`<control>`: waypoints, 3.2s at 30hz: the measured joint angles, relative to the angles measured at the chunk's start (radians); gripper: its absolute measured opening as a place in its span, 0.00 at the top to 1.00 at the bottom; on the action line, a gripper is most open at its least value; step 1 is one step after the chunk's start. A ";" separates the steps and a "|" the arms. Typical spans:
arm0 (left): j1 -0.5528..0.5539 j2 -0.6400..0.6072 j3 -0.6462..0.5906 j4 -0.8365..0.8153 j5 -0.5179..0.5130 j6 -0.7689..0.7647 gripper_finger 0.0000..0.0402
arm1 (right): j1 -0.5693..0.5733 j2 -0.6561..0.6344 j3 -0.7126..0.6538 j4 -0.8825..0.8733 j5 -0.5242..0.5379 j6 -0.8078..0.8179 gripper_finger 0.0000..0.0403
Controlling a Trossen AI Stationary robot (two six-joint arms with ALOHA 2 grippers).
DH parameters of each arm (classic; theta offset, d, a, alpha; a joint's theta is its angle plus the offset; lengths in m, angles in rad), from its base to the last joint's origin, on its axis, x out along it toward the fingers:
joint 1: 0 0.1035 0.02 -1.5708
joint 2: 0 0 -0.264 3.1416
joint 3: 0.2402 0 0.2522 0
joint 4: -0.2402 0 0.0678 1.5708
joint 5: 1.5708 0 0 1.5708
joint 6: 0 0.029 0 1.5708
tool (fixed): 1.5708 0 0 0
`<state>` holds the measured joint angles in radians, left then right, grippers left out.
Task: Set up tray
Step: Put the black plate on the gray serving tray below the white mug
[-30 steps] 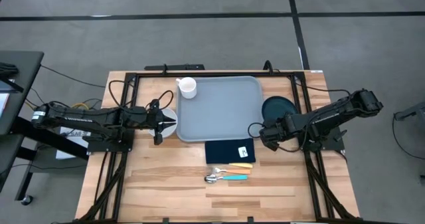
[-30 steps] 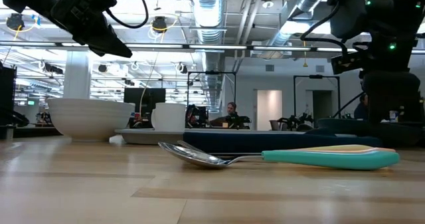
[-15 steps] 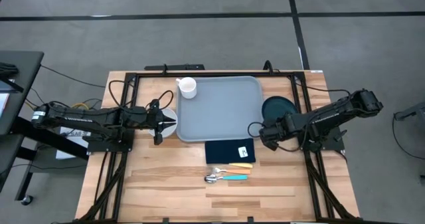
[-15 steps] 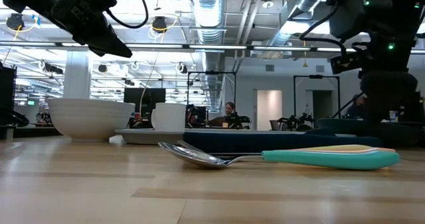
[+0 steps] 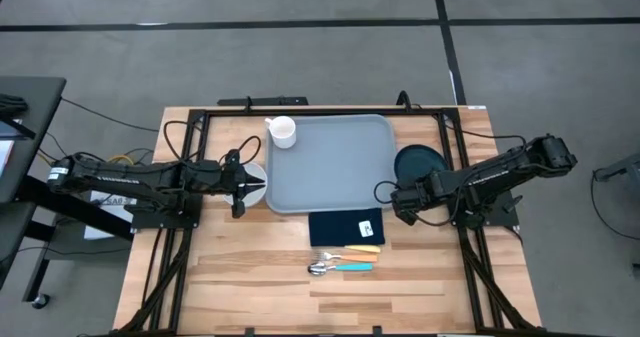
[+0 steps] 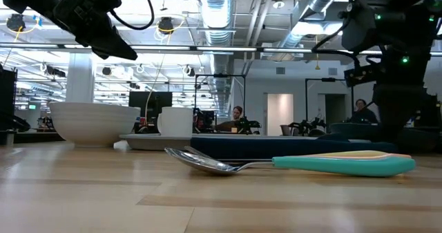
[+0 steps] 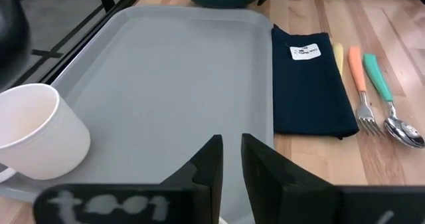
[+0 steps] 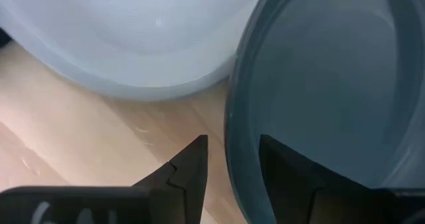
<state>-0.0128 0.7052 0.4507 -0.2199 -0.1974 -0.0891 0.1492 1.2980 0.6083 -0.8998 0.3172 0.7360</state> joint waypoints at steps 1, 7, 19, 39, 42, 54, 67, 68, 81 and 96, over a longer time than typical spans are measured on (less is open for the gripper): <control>0.000 0.000 0.000 0.000 0.000 -0.003 0.89 | -0.001 0.000 0.000 0.001 0.000 0.005 0.68; 0.000 0.000 0.000 0.000 0.000 -0.005 0.89 | -0.001 0.000 0.000 0.007 0.001 0.016 0.70; 0.000 0.000 0.000 0.000 0.000 -0.009 0.89 | -0.001 0.000 0.001 0.012 -0.028 0.017 0.98; 0.000 0.000 0.000 0.001 0.000 -0.002 0.89 | -0.020 0.000 0.266 -0.168 -0.027 -0.077 0.99; 0.000 0.000 0.000 0.001 0.000 -0.002 0.89 | -0.054 0.000 0.307 -0.169 -0.028 -0.134 1.00; 0.000 0.000 0.000 0.014 -0.001 0.004 0.89 | -0.207 0.206 0.493 -0.171 -0.032 -0.424 1.00; 0.000 0.000 0.000 0.024 -0.001 0.016 0.89 | -0.165 0.686 1.047 -0.278 -0.032 -0.838 1.00; 0.000 0.000 0.000 0.024 -0.001 0.016 0.89 | -0.160 0.716 1.083 -0.297 -0.034 -0.846 1.00; 0.000 0.000 0.000 0.025 0.009 0.002 0.89 | -0.142 0.955 1.290 -0.294 -0.054 -0.892 1.00; 0.000 0.000 0.000 0.028 0.008 0.000 0.89 | -0.129 1.014 1.317 -0.203 -0.055 -0.903 1.00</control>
<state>-0.0128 0.7048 0.4511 -0.1917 -0.1894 -0.0887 0.0201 2.3119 1.9251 -1.1025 0.2623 -0.1665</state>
